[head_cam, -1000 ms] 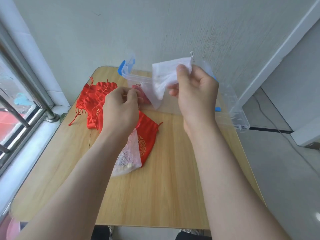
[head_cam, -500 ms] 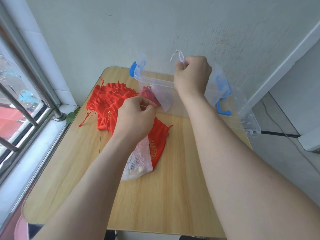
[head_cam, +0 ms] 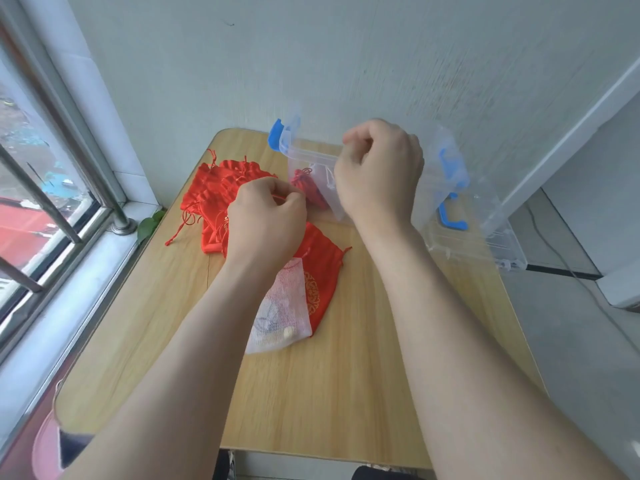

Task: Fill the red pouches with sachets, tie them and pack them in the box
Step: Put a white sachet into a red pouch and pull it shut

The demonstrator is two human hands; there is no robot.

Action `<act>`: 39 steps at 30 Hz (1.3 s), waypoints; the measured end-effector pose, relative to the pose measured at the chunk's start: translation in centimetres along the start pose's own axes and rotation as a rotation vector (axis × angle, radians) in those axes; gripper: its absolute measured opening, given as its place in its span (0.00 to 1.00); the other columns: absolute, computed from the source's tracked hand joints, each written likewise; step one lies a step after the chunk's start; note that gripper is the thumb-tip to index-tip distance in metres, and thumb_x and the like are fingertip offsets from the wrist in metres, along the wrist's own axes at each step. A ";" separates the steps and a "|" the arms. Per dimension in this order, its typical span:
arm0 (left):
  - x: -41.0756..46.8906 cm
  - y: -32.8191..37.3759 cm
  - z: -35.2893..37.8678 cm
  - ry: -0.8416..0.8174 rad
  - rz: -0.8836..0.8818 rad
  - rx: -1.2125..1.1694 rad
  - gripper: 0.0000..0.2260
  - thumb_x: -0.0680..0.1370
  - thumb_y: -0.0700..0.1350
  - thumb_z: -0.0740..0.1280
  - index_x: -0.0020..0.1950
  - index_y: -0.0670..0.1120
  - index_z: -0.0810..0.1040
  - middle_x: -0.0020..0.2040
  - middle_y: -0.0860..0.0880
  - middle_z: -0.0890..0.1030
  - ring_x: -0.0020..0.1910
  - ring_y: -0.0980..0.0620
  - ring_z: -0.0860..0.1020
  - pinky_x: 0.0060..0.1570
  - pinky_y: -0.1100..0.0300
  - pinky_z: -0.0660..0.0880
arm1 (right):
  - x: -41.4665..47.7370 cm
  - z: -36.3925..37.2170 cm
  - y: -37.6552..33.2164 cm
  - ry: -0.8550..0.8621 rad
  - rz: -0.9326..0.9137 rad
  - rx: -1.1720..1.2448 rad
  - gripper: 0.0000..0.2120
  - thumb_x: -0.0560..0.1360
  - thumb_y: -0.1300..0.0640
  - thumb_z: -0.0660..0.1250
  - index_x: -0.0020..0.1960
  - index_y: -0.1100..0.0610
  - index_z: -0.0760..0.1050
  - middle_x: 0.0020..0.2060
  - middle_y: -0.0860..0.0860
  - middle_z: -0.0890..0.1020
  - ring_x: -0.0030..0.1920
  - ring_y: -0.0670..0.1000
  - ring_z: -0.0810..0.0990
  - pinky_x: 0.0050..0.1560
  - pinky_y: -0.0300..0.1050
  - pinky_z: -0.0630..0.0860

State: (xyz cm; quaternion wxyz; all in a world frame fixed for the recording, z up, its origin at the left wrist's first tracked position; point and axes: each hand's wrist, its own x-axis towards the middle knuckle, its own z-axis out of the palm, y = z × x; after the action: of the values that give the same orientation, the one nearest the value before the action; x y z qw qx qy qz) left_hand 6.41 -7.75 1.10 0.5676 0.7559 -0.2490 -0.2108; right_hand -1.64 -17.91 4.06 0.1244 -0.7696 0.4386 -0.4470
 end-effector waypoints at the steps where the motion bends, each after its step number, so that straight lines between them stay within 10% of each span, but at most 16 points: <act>1: 0.0 0.1 -0.1 0.014 -0.002 -0.009 0.11 0.75 0.40 0.63 0.42 0.50 0.85 0.39 0.49 0.87 0.42 0.46 0.86 0.44 0.50 0.84 | -0.9 -0.4 0.1 0.015 -0.003 0.050 0.19 0.72 0.55 0.54 0.45 0.53 0.84 0.43 0.51 0.86 0.49 0.60 0.81 0.53 0.53 0.76; 13: -0.9 0.1 -0.9 0.023 -0.015 -0.028 0.10 0.76 0.39 0.64 0.43 0.47 0.85 0.37 0.48 0.86 0.34 0.51 0.82 0.39 0.51 0.83 | -10.5 -1.7 2.9 -0.611 0.389 -0.006 0.11 0.77 0.58 0.67 0.38 0.51 0.83 0.37 0.45 0.85 0.41 0.50 0.83 0.34 0.37 0.76; 21: -1.0 0.0 0.2 0.019 0.010 0.023 0.09 0.76 0.40 0.64 0.44 0.44 0.85 0.41 0.46 0.87 0.36 0.51 0.82 0.42 0.48 0.84 | -12.5 1.0 2.2 -0.644 0.352 -0.050 0.23 0.79 0.41 0.64 0.32 0.55 0.72 0.30 0.50 0.78 0.33 0.56 0.77 0.33 0.44 0.66; 26: -0.7 0.2 0.8 0.028 -0.003 0.009 0.08 0.76 0.41 0.65 0.43 0.46 0.85 0.39 0.47 0.87 0.36 0.50 0.83 0.43 0.49 0.84 | -10.6 -1.1 2.1 -0.756 0.408 0.050 0.16 0.76 0.57 0.69 0.30 0.59 0.73 0.23 0.45 0.71 0.28 0.51 0.71 0.29 0.41 0.65; 39: -2.4 1.6 2.6 0.002 0.048 -0.041 0.25 0.80 0.60 0.60 0.46 0.40 0.84 0.40 0.46 0.87 0.45 0.48 0.85 0.52 0.46 0.80 | -7.3 -5.1 3.6 -0.447 0.694 0.538 0.05 0.77 0.62 0.70 0.48 0.57 0.84 0.43 0.52 0.89 0.44 0.50 0.87 0.44 0.42 0.79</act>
State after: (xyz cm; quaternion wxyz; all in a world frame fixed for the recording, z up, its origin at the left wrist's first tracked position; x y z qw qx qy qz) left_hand 2.79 -8.60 2.00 0.5881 0.7381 -0.2623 -0.2013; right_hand -9.26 -13.24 0.64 0.5513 -0.5957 0.5009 -0.3006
